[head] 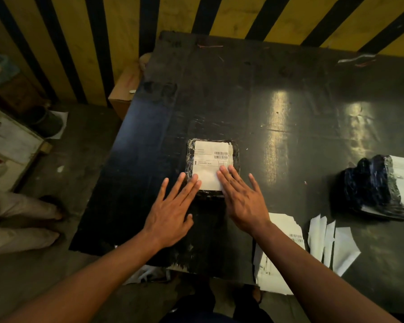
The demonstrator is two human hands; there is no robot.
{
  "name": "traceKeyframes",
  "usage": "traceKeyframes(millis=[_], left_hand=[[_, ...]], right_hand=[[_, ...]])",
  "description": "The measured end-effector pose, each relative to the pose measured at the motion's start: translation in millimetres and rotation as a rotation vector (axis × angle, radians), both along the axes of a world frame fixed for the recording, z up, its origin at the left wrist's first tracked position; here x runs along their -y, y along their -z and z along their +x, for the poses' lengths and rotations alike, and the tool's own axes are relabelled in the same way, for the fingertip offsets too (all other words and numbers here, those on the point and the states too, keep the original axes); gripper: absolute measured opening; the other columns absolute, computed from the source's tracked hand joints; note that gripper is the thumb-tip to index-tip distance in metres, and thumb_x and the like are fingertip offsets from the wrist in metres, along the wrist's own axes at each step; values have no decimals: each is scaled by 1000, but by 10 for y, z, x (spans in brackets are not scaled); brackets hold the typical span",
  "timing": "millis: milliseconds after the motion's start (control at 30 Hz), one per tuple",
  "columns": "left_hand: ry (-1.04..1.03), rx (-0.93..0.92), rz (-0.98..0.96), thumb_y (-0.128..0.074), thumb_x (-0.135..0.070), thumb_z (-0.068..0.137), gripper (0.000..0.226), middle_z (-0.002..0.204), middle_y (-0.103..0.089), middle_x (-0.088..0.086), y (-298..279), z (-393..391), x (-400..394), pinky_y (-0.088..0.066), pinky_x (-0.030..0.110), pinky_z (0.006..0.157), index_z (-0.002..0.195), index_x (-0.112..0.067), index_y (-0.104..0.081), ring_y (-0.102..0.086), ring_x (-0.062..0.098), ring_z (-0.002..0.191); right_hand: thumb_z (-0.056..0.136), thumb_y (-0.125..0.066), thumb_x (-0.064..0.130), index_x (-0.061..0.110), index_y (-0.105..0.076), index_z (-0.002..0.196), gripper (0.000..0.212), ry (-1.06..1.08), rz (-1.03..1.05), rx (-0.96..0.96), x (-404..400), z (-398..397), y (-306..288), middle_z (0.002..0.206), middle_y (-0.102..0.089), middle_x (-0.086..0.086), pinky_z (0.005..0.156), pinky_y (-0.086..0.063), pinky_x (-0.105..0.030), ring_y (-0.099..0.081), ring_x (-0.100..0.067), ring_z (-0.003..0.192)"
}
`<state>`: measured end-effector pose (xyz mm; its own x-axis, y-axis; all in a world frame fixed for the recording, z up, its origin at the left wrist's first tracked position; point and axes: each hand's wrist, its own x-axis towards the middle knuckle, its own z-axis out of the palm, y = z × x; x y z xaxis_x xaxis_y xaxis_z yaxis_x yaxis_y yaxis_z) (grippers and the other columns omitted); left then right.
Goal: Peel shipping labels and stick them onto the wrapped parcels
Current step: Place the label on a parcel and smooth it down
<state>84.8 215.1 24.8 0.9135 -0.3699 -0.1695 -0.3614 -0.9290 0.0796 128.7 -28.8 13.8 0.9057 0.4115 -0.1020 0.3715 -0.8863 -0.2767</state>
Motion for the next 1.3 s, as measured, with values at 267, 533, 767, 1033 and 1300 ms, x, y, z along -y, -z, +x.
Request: traceKeyframes(millis=[267, 533, 767, 1033, 1300], left_hand=[[18, -39, -55, -43, -52, 99, 87, 171, 17, -3, -77, 351, 355, 6, 47, 129, 164, -22, 7, 20, 13, 157], [-55, -20, -47, -43, -51, 100, 80, 172, 7, -3, -163, 408, 32, 11, 46, 126, 164, -23, -4, 11, 13, 157], [25, -84, -104, -30, -40, 106, 69, 172, 11, -6, -248, 699, 472, 15, 42, 127, 165, -23, 2, 15, 9, 157], [-102, -89, 17, -22, -43, 106, 69, 170, 18, -8, -233, 907, 269, 13, 52, 127, 163, -25, 11, 11, 10, 158], [-42, -86, 26, -18, -52, 107, 71, 169, 23, 1, -206, 1098, 421, 16, 50, 126, 162, -19, 12, 21, 19, 157]], right_hand=[[107, -13, 38, 26, -10, 164, 59, 36, 34, 11, -33, -9, -11, 171, -5, 9, 128, -11, -53, 0, -11, 158], [106, -7, 44, 27, -16, 163, 61, 47, 49, 19, -67, 4, -57, 170, -9, 9, 128, -11, -54, -4, -13, 158], [105, -15, 36, 24, -19, 164, 60, 55, 58, 26, -62, -5, -18, 170, -14, 7, 126, -19, -53, -6, -13, 158], [108, -16, 39, 27, -17, 163, 57, 39, 27, 29, -35, 42, -29, 169, -11, 10, 126, -18, -56, -5, -11, 158], [104, -10, 39, 27, -10, 164, 61, 50, 39, -6, -74, -3, -27, 170, -6, 8, 127, -16, -54, 1, -13, 158]])
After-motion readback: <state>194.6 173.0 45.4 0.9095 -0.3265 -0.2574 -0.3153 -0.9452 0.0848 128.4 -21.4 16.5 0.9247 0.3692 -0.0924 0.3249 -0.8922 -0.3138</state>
